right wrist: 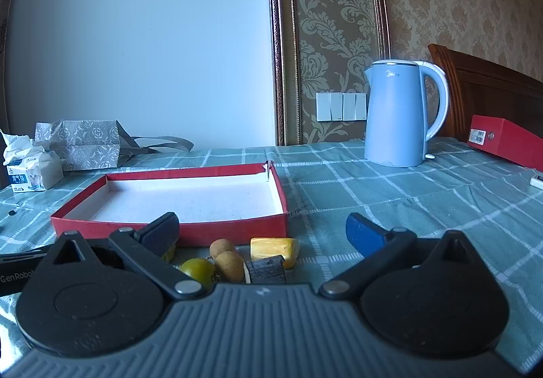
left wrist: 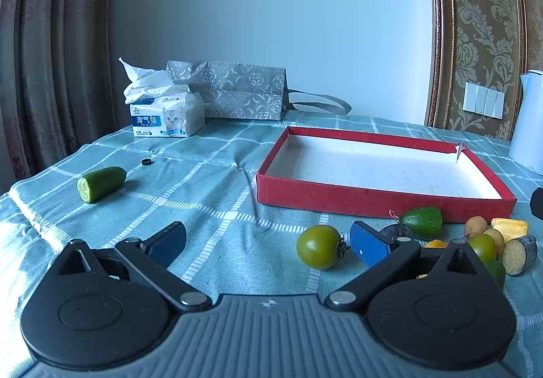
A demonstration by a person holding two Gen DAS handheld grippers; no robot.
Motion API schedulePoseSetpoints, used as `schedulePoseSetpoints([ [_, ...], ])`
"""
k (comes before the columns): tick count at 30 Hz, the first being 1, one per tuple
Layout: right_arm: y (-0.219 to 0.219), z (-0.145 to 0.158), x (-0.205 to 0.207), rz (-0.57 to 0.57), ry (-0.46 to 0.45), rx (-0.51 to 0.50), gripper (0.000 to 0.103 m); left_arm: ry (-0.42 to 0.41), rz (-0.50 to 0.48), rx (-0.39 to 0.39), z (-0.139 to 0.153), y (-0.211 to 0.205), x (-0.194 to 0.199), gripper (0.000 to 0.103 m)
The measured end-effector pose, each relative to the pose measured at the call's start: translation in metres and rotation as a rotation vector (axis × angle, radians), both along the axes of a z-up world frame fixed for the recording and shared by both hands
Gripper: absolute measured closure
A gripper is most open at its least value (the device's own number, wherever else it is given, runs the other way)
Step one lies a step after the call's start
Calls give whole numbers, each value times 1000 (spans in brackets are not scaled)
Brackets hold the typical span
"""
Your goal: Organize fruits
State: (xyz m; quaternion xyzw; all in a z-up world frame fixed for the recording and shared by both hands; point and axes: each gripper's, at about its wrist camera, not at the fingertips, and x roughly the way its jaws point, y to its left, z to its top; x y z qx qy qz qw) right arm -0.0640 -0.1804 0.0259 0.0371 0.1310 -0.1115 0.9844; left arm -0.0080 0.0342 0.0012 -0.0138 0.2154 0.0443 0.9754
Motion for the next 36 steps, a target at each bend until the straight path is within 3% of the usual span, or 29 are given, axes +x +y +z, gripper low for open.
schedulePoseSetpoints([
  [5, 1, 2, -3, 1, 5, -4, 0, 73, 1, 22, -5, 0, 6, 0],
  [7, 2, 3, -3, 7, 9, -7, 0, 97, -7, -7, -5, 3, 7, 0],
  [16, 0, 4, -6, 12, 11, 10, 0, 62, -33, -15, 0, -1, 6, 0],
  [36, -5, -15, -9, 103, 118, 35, 0, 76, -52, -35, -5, 0, 12, 0],
])
